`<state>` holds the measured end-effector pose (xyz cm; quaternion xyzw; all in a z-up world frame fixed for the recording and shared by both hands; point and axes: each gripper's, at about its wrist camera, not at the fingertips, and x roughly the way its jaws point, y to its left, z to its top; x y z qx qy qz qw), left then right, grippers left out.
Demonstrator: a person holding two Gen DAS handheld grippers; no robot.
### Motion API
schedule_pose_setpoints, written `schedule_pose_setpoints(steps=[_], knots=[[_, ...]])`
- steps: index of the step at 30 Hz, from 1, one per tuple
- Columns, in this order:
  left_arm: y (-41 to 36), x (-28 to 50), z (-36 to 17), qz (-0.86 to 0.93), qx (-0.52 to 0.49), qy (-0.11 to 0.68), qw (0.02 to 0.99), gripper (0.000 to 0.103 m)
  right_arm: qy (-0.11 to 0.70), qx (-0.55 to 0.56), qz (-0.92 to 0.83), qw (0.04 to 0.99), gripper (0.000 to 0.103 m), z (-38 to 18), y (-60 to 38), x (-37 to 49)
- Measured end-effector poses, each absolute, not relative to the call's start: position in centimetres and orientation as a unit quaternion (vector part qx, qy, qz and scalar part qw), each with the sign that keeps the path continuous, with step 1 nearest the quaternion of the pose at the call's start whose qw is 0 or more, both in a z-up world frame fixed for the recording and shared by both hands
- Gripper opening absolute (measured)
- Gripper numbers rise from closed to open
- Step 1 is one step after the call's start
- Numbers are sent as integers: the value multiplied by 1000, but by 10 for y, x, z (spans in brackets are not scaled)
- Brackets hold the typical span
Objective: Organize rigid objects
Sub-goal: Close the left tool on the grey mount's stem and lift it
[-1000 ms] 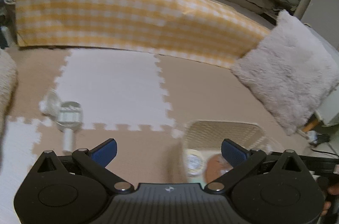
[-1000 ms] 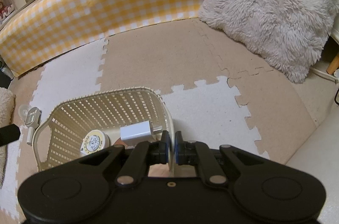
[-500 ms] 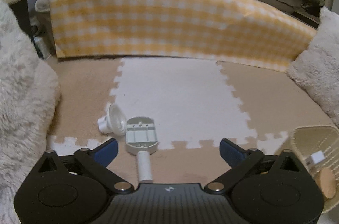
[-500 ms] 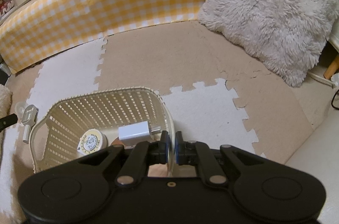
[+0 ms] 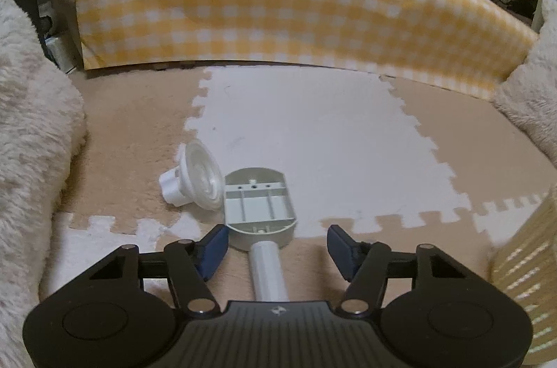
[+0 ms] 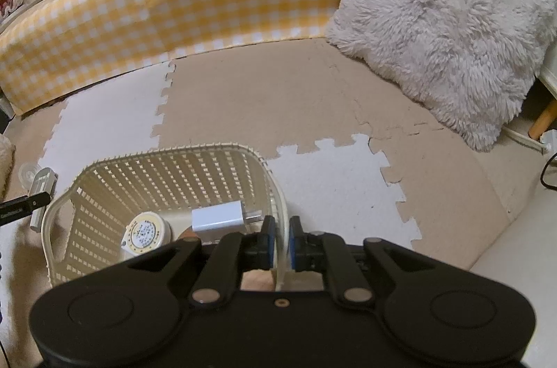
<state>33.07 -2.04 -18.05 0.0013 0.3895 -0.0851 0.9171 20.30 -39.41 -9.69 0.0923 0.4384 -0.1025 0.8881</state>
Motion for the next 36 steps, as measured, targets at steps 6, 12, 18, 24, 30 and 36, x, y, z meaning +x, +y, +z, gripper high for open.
schedule_pose_setpoints(steps=[6,12,18,24,30,36], knots=[[-14,338,-192,-75,17,386,919,60,440,98,-101,887,9,-97,-395,204],[-16,339,-192,-85,17,381,921,50,440,99,-101,887,9,-97,-395,204],[-20,337,-188,-91,10,377,922,49,444,99,-101,885,9,-97,-395,205],[-32,331,-168,-107,-2,353,930,48,444,97,-101,885,9,-97,-395,205],[-55,317,-141,-144,-4,322,936,48,444,98,-100,885,9,-97,-395,205],[-73,300,-110,-180,-24,307,934,48,444,103,-99,884,8,-97,-396,205]])
